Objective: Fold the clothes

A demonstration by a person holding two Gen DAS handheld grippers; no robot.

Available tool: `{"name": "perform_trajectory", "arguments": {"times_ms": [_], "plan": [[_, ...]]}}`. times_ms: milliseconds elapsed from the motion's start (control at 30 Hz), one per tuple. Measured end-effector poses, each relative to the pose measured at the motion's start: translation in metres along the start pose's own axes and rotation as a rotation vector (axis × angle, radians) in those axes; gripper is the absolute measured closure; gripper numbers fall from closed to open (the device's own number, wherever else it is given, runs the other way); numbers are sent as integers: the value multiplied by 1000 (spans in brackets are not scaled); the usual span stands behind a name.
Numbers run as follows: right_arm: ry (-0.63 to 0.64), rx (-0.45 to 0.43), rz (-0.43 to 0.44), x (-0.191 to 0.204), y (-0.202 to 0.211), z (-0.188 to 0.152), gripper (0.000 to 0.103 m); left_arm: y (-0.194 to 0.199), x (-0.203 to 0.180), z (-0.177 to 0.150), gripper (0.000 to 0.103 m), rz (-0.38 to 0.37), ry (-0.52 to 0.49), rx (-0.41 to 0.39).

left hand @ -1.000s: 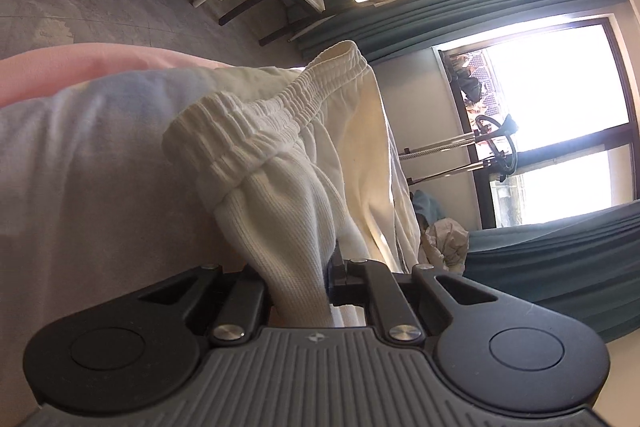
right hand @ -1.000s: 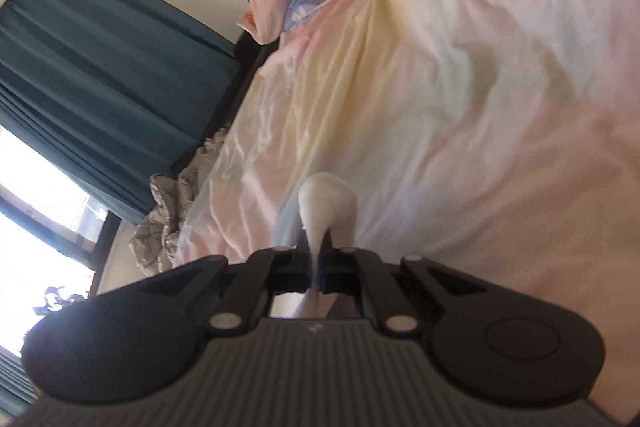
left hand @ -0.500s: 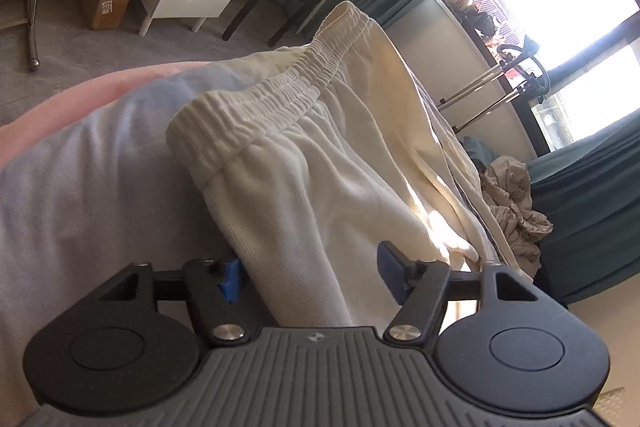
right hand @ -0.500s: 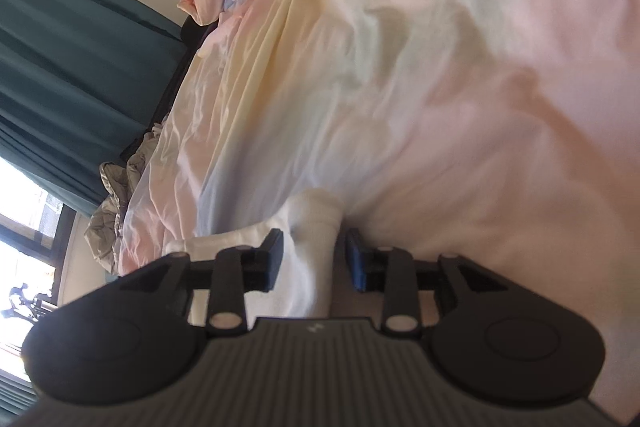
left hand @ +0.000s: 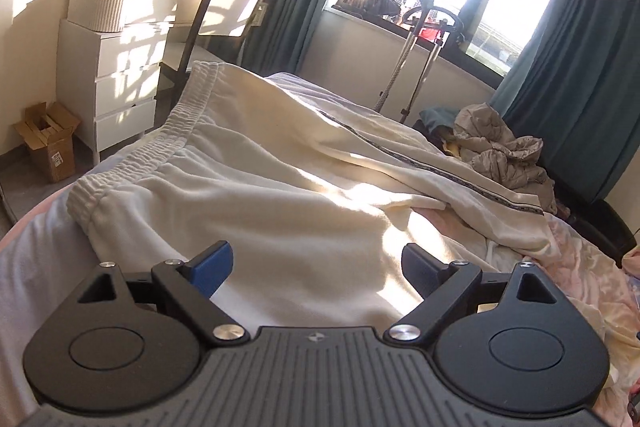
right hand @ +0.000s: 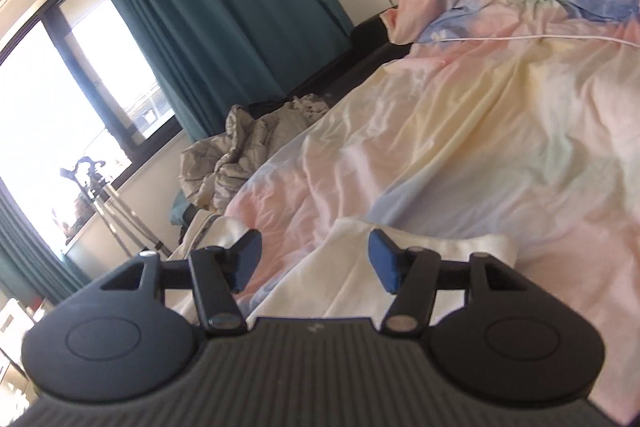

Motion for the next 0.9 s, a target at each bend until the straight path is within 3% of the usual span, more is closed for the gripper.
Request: {"name": "perform_trajectory", "arguments": {"times_ms": [200,367,500,600,767,900], "plan": [[88,164,210,60,-10,-38,42,-52,-84,-17,10,-76,-108,15],[40,288,291,80,-39,-74,42,-102,-128,-46,10,-90,-206,35],[-2,311,263,82,-85,-82,42,-134,-130,-65,10,-50,-240,61],[-21,315,215,74,-133,-81,42,-148,-115,-68,10,63,-265,26],[76,334,140,74,-212,-82,42,-174,-107,-66,10,96,-262,59],[28,341,119,77,-270,-80,41,-187,-102,-67,10,115,-240,97]]}}
Point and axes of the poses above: each gripper's, at about its wrist camera, not at the fingertips, and y roughly against the way its jaws point, x to its left, z to its top, the point moved 9 cm from there along -y, roughly the way its jaws point, and after that the axes turned 4 degrees about -x, right-handed, at the moved point
